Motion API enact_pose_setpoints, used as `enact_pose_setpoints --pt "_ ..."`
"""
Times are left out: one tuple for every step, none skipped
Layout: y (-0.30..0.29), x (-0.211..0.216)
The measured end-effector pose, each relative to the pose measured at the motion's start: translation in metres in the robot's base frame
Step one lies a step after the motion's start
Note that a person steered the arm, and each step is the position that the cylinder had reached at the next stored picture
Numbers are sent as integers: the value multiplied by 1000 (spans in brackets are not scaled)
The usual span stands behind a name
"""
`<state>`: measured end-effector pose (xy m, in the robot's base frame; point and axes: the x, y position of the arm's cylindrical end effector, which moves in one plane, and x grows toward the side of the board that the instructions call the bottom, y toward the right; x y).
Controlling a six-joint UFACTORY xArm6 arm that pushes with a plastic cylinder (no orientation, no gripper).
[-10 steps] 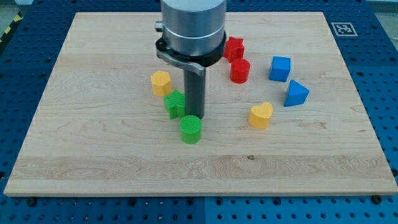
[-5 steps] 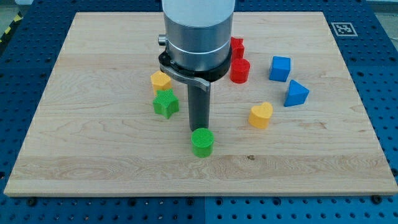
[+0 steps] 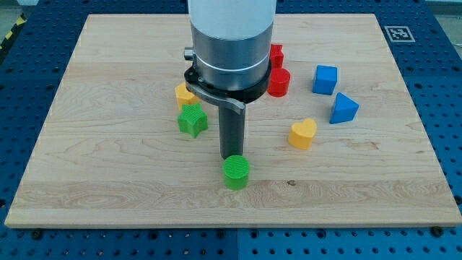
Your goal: Slide the green blocks to the bottom center
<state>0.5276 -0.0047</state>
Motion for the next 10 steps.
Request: enact_pose_setpoints --pt "0 0" --pt "-39 -3" --pt "-107 -10" --pt "-137 -57" --pt "-137 -90" --pt "-135 -86" --pt "-114 -77" --pt "-87 -77" --pt "-76 -76" --pt "-73 -61"
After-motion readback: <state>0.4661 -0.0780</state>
